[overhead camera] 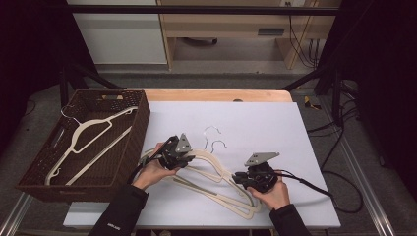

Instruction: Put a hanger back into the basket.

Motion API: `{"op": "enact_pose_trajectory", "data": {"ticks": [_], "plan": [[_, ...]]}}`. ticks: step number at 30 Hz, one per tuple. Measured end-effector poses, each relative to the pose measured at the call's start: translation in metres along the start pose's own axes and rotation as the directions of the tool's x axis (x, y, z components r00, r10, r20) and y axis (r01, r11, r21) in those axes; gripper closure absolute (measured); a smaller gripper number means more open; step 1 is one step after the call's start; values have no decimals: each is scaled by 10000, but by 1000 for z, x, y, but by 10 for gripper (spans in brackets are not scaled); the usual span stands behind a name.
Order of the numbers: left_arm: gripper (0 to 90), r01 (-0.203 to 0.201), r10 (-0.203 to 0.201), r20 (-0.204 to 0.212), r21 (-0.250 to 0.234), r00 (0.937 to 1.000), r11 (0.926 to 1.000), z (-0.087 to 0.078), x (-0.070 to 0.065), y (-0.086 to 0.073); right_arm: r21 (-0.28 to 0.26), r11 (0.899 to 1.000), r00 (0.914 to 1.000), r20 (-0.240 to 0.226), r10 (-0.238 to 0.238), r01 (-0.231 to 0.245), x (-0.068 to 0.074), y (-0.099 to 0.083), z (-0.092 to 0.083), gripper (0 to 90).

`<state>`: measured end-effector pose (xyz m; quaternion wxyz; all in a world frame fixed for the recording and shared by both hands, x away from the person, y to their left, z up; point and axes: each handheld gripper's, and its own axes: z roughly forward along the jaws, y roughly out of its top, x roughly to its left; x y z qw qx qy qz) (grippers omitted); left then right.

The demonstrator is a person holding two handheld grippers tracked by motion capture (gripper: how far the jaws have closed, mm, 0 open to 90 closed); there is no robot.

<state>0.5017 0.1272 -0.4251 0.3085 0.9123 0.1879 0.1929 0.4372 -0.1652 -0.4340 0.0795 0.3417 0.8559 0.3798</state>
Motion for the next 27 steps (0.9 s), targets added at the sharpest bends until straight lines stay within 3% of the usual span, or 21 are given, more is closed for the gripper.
{"op": "enact_pose_trajectory", "data": {"ticks": [4,7,12,16,22,27], "plan": [[746,-329,329,-130,-1,9994,9995,-10,-9,-2,-106,9998,9998,-125,-156,154,-1,1,-3,695],[751,-324,321,-146,-180,9994,9993,-16,-12,-4,-258,9996,9993,-349,-100,91,0,2,-4,643],[761,-559,556,-110,-298,9984,9980,-29,-22,-4,-1083,9941,9969,-764,-196,113,0,10,-9,508],[765,-567,563,-108,-433,9984,9975,-39,-29,-6,-1540,9865,9931,-939,-710,559,7,25,-5,452],[772,-501,502,14,-508,9987,9975,-46,-34,-10,-1450,9873,9867,-1380,-859,656,15,46,15,530],[775,-461,478,241,-657,9986,9968,-50,-38,-10,-1244,9885,9746,-1954,-1094,860,17,49,21,751]]}}
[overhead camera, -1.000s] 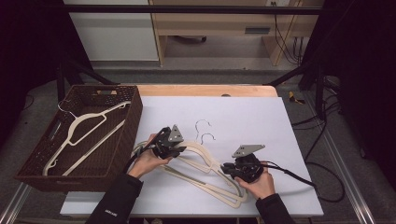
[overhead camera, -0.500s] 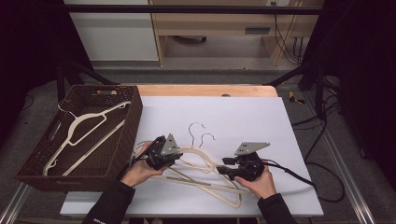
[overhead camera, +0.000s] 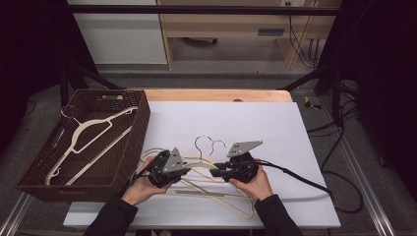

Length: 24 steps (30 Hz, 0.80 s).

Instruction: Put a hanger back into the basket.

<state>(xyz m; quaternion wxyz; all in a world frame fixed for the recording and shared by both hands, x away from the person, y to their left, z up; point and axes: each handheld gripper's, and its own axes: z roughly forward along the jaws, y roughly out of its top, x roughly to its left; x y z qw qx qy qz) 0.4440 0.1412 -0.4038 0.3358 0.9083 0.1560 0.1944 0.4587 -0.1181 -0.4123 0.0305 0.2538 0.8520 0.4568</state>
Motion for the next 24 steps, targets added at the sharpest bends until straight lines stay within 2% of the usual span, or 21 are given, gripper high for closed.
{"op": "enact_pose_trajectory", "data": {"ticks": [3,5,10,11,14,19,21,24], "plan": [[776,-30,30,83,18,10000,10000,-1,-2,1,193,9995,9996,-127,-252,254,1,-1,-1,801],[771,6,-6,192,-29,9998,10000,-3,-2,2,245,9987,9983,-382,-431,441,2,-1,-4,824],[743,13,1,427,-316,9991,9995,-9,-2,5,56,9971,9906,-1142,-751,762,7,-1,-12,864],[734,112,-90,546,-403,9985,9991,-10,-2,6,1,9968,9892,-1235,-791,798,8,-1,-14,866],[716,209,-160,960,-511,9953,9985,-10,-1,10,-58,9948,9865,-1281,-1017,1018,10,-1,-19,867],[738,228,-186,1367,-294,9904,9993,-6,-3,14,-152,9920,9794,-1581,-1259,1250,13,0,-22,867],[747,98,-75,1377,-163,9904,9998,-7,-2,14,-104,9920,9799,-1548,-1257,1256,13,0,-22,860],[777,378,-359,1611,-86,9863,9992,-10,-4,15,-257,9923,9852,-1186,-1234,1212,13,1,-24,819]]}}
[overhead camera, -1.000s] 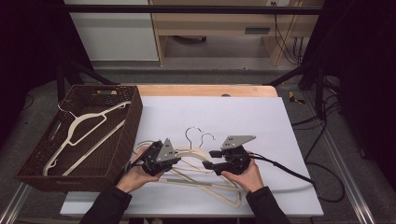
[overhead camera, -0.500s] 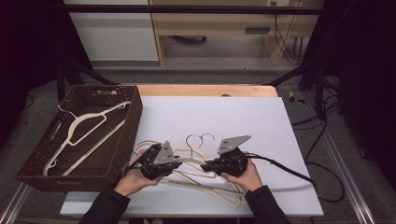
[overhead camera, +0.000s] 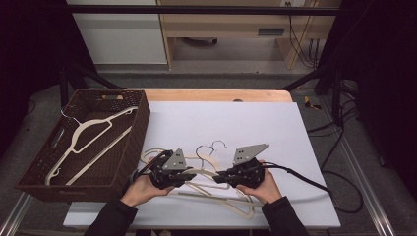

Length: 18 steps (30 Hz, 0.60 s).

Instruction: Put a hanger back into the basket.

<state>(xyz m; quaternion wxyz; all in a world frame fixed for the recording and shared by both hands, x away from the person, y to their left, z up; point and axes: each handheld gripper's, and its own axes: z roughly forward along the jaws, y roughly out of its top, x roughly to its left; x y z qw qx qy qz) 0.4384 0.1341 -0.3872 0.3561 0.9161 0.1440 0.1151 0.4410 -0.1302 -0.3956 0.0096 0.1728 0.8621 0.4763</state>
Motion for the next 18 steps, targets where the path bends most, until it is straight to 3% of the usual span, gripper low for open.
{"op": "enact_pose_trajectory", "data": {"ticks": [3,7,10,14,16,18], "plan": [[806,231,-230,242,-36,9994,9997,-4,-3,1,-380,9992,9985,545,-64,85,0,2,-6,737],[851,229,-217,583,-189,9981,9996,-7,-9,4,-799,9966,9932,1159,-123,216,3,3,-15,595],[859,415,-398,506,-333,9979,9986,-7,-15,5,-885,9959,9878,1554,-55,195,5,3,-20,524],[859,754,-745,264,-337,9969,9966,-10,-17,6,-1126,9936,9733,2288,174,87,7,1,-31,447],[859,1084,-1074,214,-559,9940,9925,-13,-19,6,-1075,9940,9616,2741,121,181,9,0,-37,397],[859,1235,-1235,45,-697,9923,9899,-18,-20,8,-1282,9916,9569,2899,197,184,12,-1,-42,358]]}}
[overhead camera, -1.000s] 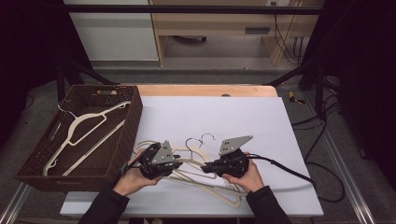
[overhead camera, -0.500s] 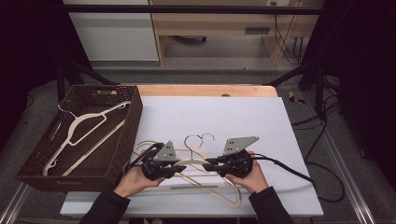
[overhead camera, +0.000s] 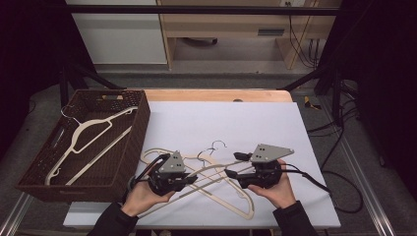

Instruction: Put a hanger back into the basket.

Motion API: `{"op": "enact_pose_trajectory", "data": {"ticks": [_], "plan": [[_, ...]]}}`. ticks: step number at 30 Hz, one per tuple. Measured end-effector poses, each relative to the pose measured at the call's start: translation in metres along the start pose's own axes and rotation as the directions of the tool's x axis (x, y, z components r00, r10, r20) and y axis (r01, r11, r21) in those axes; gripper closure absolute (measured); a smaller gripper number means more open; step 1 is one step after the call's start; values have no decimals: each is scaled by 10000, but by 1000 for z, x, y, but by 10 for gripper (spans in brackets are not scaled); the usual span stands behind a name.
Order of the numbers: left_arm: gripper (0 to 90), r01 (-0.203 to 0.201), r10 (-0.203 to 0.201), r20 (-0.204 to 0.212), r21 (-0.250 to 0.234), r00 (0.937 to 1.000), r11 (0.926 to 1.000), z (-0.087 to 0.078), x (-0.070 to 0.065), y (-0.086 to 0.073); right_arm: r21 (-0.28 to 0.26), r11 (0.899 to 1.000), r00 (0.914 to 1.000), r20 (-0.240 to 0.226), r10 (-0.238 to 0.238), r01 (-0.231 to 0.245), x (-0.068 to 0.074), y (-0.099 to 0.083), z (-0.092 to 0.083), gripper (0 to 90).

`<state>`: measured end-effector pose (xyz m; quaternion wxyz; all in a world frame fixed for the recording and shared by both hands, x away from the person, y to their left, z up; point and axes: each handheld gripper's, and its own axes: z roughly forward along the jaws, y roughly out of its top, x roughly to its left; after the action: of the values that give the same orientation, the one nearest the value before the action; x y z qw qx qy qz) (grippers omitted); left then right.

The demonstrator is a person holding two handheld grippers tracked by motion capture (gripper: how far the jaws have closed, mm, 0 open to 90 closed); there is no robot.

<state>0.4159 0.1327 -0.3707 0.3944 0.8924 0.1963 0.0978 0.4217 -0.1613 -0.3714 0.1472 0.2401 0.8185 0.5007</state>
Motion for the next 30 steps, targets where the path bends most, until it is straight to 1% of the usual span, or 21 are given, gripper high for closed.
{"op": "enact_pose_trajectory", "data": {"ticks": [1,2,3,5,7,8,9,11,12,13,16,17,19,20,22,23,25,26,27,29,30], "plan": [[859,89,-90,-62,-91,9999,9999,-2,0,1,-211,9997,9999,45,114,-113,-1,-1,-5,349],[859,268,-272,-168,-259,9995,9993,-6,-1,2,-343,9991,9996,60,259,-257,-1,-2,-8,347],[860,334,-343,-246,-353,9991,9988,-9,-1,3,-471,9979,9988,164,456,-447,-3,-5,-12,330],[859,467,-488,-387,-546,9981,9974,-16,0,5,-552,9963,9968,434,677,-652,-7,-9,-19,294],[859,582,-629,-583,-790,9963,9952,-25,2,7,-665,9932,9915,817,1011,-958,-12,-16,-27,255],[859,635,-698,-665,-919,9953,9937,-30,4,8,-716,9920,9897,921,1099,-1035,-13,-19,-29,235],[859,656,-736,-743,-1059,9945,9922,-36,7,8,-755,9904,9866,1067,1232,-1155,-15,-22,-32,210],[860,727,-830,-879,-1144,9927,9908,-45,11,9,-830,9872,9780,1478,1470,-1359,-19,-29,-38,177],[859,730,-847,-974,-1185,9916,9903,-51,14,10,-842,9869,9757,1600,1497,-1376,-20,-32,-40,164],[859,708,-838,-1055,-1219,9909,9900,-54,16,11,-891,9844,9703,1762,1655,-1517,-21,-35,-43,149],[859,751,-940,-1295,-1439,9871,9867,-72,22,14,-908,9823,9617,2073,1795,-1638,-24,-43,-47,124],[859,795,-1006,-1330,-1550,9860,9847,-81,25,15,-906,9814,9586,2164,1853,-1692,-25,-45,-48,115],[859,837,-1101,-1457,-1764,9832,9808,-93,29,17,-852,9802,9501,2438,1946,-1789,-26,-49,-51,101],[859,888,-1185,-1570,-1842,9805,9789,-102,33,19,-854,9815,9487,2542,1879,-1716,-26,-50,-52,99],[859,893,-1260,-1782,-2010,9759,9755,-113,39,20,-989,9779,9447,2570,2037,-1840,-27,-51,-55,92],[859,909,-1314,-1920,-2063,9726,9743,-119,42,20,-1027,9768,9420,2628,2088,-1878,-28,-52,-55,92],[859,941,-1425,-2162,-2195,9659,9711,-130,51,19,-1011,9767,9401,2685,2100,-1893,-28,-54,-56,85],[859,1019,-1552,-2250,-2318,9619,9674,-134,56,17,-989,9761,9379,2733,2137,-1936,-28,-54,-57,86],[859,1104,-1657,-2352,-2312,9577,9666,-140,61,16,-973,9764,9376,2752,2123,-1925,-29,-55,-58,86],[859,1265,-1900,-2630,-2401,9459,9625,-149,73,12,-913,9761,9354,2807,2150,-1970,-30,-58,-58,85],[859,1375,-2043,-2781,-2416,9386,9606,-153,80,9,-898,9751,9337,2824,2201,-2027,-30,-58,-59,84]]}}
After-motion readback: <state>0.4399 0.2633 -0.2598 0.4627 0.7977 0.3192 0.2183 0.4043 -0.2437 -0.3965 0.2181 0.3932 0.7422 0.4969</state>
